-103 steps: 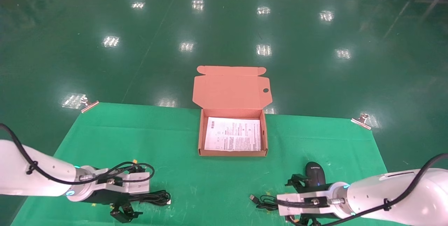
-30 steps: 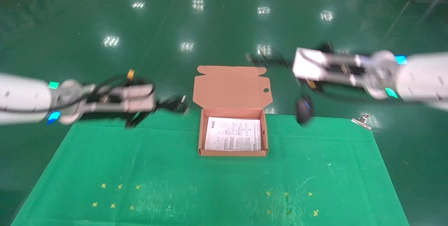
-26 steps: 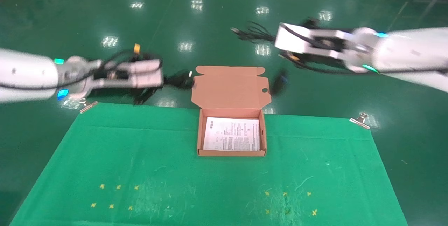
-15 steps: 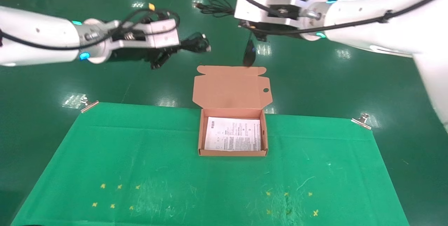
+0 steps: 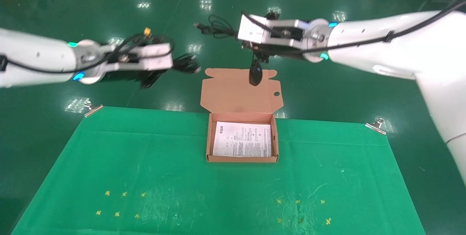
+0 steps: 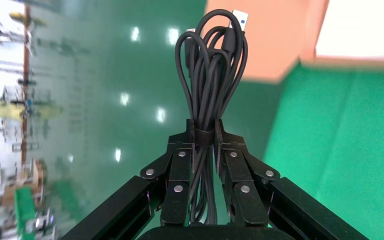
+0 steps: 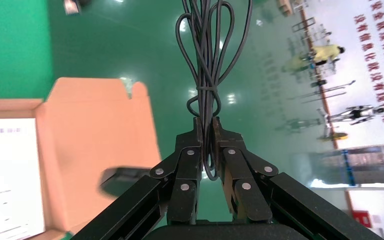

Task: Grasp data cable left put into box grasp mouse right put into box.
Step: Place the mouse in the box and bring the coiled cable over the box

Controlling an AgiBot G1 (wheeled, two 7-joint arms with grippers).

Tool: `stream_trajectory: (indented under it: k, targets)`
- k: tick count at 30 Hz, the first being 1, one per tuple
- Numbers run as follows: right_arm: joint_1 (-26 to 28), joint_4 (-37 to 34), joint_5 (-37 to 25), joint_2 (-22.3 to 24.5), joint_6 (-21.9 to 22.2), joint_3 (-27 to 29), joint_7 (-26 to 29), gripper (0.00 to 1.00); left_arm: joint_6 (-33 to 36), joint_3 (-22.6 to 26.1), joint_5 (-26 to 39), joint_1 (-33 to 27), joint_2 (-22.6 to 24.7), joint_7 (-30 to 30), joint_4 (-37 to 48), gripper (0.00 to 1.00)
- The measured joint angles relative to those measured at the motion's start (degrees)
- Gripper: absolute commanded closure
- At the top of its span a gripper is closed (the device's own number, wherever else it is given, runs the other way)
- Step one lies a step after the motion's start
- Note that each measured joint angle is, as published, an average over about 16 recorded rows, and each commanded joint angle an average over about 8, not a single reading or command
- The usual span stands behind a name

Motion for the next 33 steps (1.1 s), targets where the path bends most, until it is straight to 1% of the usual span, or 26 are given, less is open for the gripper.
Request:
stream_trajectory:
  k: [9, 16, 22, 30, 31, 33]
  targets:
    - [-3.5, -2.0, 0.8, -1.6, 0.5, -1.3, 0.0, 1.0, 4.1, 1.3, 7.2, 4.2, -4.7, -7.3, -7.4, 1.0]
    - [-6.8, -2.6, 3.1, -2.7, 1.1, -3.6, 0.9, 1.0, 7.1, 1.6, 10.8, 6.1, -6.9, -12.2, -11.8, 1.0]
    - [-9.0, -3.1, 5.8, -3.1, 2.9, -6.6, 2.8, 1.0, 8.3, 1.7, 12.2, 6.7, -7.6, -14.1, -13.6, 1.0]
    - [-10.4, -6.5, 8.9, -3.1, 5.8, -10.6, 6.2, 1.0, 8.4, 1.7, 12.5, 6.8, -7.6, -14.4, -13.9, 1.0]
    - [-10.5, -7.0, 9.2, -3.1, 6.1, -10.9, 6.5, 0.95, 8.5, 1.7, 12.5, 6.8, -7.6, -14.4, -13.9, 1.0]
    - [-10.6, -8.1, 9.7, -3.0, 6.5, -11.7, 7.0, 0.7, 8.5, 1.7, 12.5, 6.8, -7.6, -14.4, -13.9, 1.0]
